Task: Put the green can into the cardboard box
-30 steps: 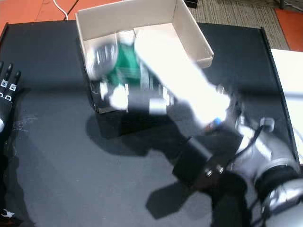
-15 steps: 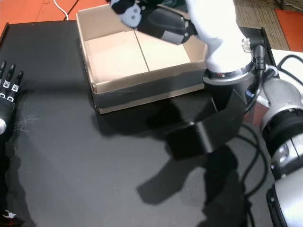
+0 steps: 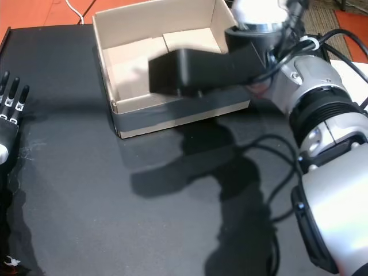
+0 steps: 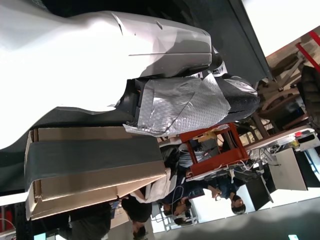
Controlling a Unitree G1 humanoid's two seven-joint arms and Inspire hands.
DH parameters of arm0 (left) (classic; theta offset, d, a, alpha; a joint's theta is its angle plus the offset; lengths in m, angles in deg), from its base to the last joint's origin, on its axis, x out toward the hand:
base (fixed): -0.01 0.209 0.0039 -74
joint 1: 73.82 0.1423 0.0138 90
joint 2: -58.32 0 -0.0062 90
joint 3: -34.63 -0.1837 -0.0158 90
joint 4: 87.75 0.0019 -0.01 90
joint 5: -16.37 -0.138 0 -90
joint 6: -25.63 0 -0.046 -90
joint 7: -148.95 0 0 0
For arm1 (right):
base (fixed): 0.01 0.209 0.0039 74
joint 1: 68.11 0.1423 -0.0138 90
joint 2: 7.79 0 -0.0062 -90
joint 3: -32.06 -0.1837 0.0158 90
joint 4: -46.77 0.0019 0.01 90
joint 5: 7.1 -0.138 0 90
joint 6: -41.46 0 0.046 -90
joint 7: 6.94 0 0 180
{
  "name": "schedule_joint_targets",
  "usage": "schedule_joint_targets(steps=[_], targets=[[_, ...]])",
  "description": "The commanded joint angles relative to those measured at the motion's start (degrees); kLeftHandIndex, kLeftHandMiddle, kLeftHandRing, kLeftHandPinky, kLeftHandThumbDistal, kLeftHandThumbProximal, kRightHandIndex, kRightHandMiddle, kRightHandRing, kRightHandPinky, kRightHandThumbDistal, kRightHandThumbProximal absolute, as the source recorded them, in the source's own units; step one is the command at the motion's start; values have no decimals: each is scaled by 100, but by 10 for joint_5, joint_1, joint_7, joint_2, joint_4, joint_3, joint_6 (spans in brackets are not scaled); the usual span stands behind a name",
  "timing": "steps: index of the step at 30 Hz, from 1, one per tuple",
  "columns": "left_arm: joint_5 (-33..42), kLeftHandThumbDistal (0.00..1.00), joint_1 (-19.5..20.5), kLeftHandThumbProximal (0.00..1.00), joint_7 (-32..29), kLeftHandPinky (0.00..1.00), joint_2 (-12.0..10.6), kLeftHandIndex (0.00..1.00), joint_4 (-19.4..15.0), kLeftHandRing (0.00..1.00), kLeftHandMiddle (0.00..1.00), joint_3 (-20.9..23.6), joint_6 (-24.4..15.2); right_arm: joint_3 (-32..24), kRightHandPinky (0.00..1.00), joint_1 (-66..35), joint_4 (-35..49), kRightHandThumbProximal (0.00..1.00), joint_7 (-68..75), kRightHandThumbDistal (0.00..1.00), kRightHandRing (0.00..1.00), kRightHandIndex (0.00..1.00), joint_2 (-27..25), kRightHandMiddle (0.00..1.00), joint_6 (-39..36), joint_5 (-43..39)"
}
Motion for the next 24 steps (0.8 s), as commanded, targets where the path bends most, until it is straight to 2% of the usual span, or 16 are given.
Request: schedule_joint_targets(steps=[1, 2, 5, 6, 8, 10, 11, 12, 14, 17, 18, 20, 21, 23, 24], targets=[[-6, 0, 6, 100, -8, 81, -1, 55, 5, 68, 56, -1, -3, -17, 31, 32, 0, 0, -63, 25, 4, 0, 5, 0, 24, -30], [-5, 0, 6, 100, -8, 81, -1, 54, 5, 68, 56, 0, -3, -21, 31, 35, 0, 0, -95, 22, 4, 0, 7, 0, 36, -39], [-5, 0, 6, 100, -5, 86, -3, 55, 5, 69, 57, 0, -3, -31, 31, 41, -2, 22, -177, 14, 0, 0, 9, 0, 62, -58], [-5, 0, 6, 100, -7, 89, -3, 58, 5, 71, 60, 0, -2, -31, 32, 43, -2, 20, -197, 15, 0, 0, 9, 0, 70, -60], [-2, 0, 6, 100, -12, 91, -4, 61, 5, 73, 62, 2, 0, -24, 33, 46, -2, 7, -219, 19, 0, 0, 7, 0, 82, -56], [-4, 0, 6, 100, -7, 89, -5, 62, 5, 72, 62, 2, -1, 11, 35, 51, -2, 5, -212, 22, 6, 1, 2, 2, 104, -21], [-3, 0, 6, 100, -6, 89, -6, 61, 5, 72, 61, 3, -2, 35, 36, 55, -2, 3, -207, 26, 18, 16, -1, 15, 116, 4], [-3, 0, 6, 100, -7, 89, -7, 60, 5, 72, 61, 3, -2, 62, 36, 60, -4, 2, -204, 33, 20, 24, -5, 17, 129, 30], [0, 0, 5, 100, -7, 88, -8, 59, 5, 71, 59, 6, 0, 93, 33, 66, -6, 5, -202, 38, 18, 25, -8, 14, 143, 59], [1, 0, 5, 100, -9, 84, -10, 58, 5, 69, 57, 8, 0, 108, 33, 71, -7, 4, -205, 37, 24, 45, -6, 21, 155, 68], [1, 0, 5, 100, -8, 82, -10, 57, 5, 68, 56, 8, 0, 112, 34, 72, -8, 4, -211, 35, 25, 46, -6, 22, 159, 69], [1, 0, 6, 100, -14, 83, -12, 56, 5, 68, 56, 8, 0, 115, 37, 76, -9, 0, -231, 38, 29, 48, -5, 26, 167, 68], [1, 0, 6, 100, -15, 82, -13, 54, 5, 67, 54, 8, 0, 117, 39, 79, -10, 0, -243, 39, 30, 45, -5, 26, 173, 69], [1, 0, 6, 100, -13, 83, -15, 51, 5, 66, 52, 8, -3, 116, 42, 85, -11, 0, -277, 34, 33, 42, -4, 30, 187, 64], [1, 0, 5, 100, -9, 82, -17, 50, 5, 65, 51, 8, -5, 111, 43, 89, -10, 0, -297, 29, 34, 33, -3, 26, 192, 57]])
